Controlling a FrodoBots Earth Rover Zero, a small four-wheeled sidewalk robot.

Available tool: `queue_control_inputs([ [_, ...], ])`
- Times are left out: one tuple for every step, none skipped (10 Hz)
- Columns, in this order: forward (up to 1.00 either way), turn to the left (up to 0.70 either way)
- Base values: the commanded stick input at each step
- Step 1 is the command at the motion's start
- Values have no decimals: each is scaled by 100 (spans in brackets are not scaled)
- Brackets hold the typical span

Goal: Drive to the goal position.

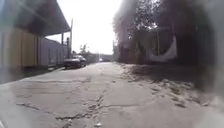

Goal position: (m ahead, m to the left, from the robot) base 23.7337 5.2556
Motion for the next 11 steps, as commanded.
queue_control_inputs([
  [50,0],
  [50,0],
  [50,0],
  [50,0],
  [50,0],
  [50,0],
  [50,0],
  [50,0],
  [50,0],
  [50,0],
  [50,0],
])
